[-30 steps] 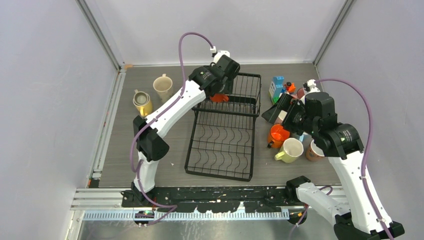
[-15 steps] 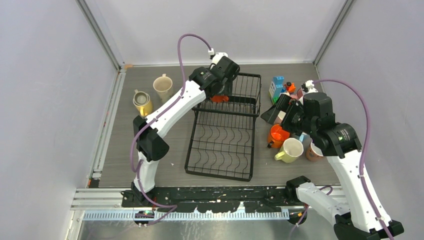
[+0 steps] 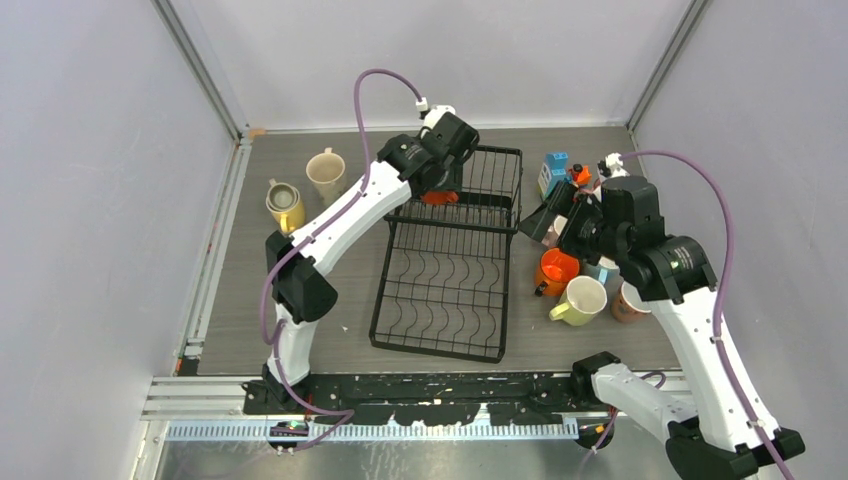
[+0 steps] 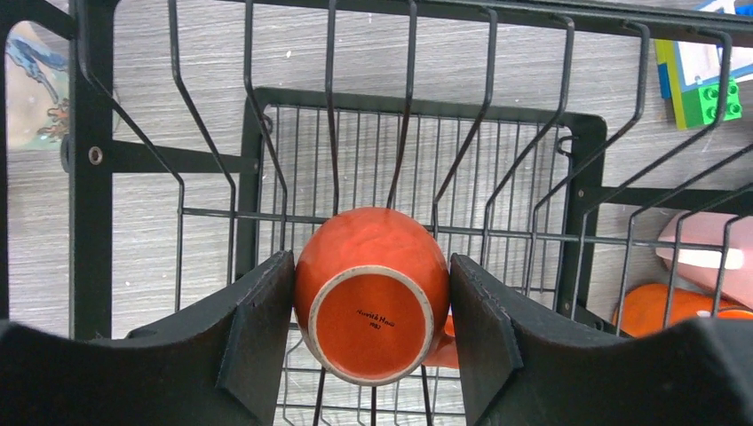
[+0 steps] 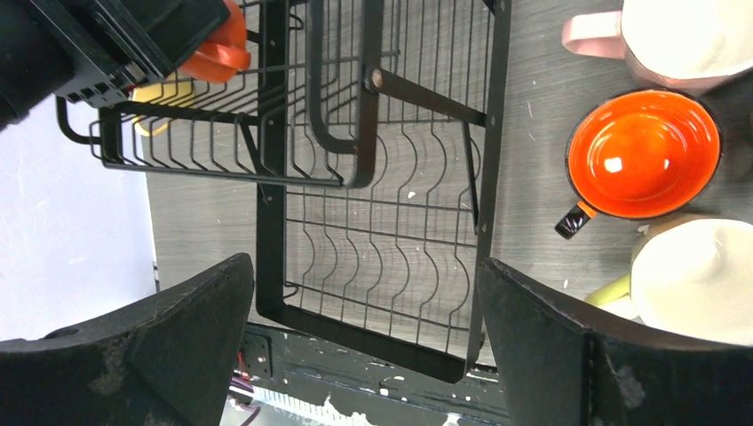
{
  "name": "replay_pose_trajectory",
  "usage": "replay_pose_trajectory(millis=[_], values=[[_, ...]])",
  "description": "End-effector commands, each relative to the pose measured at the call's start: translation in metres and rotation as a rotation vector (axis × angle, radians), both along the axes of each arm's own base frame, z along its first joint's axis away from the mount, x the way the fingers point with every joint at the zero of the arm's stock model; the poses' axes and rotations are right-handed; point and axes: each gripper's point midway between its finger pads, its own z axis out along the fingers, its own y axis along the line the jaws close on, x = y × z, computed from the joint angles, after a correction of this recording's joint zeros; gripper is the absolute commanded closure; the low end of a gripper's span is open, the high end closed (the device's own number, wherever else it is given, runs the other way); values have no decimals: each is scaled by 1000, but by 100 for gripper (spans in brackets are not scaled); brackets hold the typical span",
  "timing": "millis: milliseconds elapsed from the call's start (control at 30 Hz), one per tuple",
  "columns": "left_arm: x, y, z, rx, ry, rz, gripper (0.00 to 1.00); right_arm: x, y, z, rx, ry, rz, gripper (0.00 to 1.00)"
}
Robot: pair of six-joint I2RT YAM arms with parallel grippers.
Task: Unload the cups from the dish rack
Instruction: Unload the cup from the dish rack.
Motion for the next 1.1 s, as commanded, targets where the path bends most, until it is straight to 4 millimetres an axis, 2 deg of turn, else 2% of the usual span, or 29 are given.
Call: replay_pose_trajectory(millis=[0, 133, 600, 1067], values=[[-2, 0, 38, -116, -48, -19, 93, 15, 13, 39, 64, -107, 30, 0], [0, 2, 47, -181, -42, -22, 100, 26, 22, 47, 88, -119, 55, 0], [5, 2, 75, -404, -24, -26, 100, 46, 44, 64, 165, -169, 108, 0], [4, -18, 98, -684, 62, -30, 100, 76, 76, 94, 211, -355, 234, 0]])
